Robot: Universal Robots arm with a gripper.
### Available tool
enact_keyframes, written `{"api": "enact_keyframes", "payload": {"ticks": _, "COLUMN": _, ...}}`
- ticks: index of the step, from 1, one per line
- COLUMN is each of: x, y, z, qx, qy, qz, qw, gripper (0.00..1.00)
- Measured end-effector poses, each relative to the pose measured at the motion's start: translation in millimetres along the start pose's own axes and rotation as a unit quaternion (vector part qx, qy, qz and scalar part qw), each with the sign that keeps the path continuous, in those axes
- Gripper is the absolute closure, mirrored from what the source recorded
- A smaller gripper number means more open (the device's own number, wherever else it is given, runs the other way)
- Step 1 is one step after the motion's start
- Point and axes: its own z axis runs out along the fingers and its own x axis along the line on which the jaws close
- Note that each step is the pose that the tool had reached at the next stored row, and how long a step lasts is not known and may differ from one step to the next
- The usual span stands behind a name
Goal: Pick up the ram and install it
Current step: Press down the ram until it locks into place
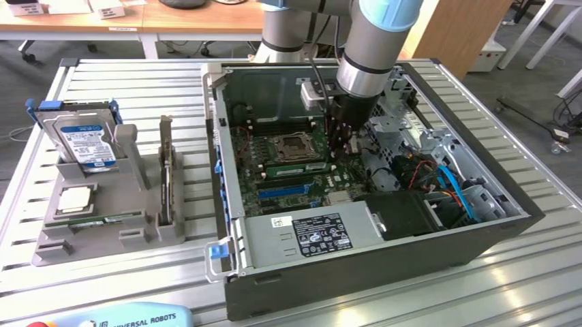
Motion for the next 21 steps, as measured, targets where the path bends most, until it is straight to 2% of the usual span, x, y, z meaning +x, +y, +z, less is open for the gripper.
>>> {"api": "enact_keyframes", "payload": {"ticks": 21, "x": 0.0, "y": 0.0, "z": 2.5, "qx": 0.0000, "qy": -0.0002, "qz": 0.000, "qw": 1.0000, "gripper": 0.90}}
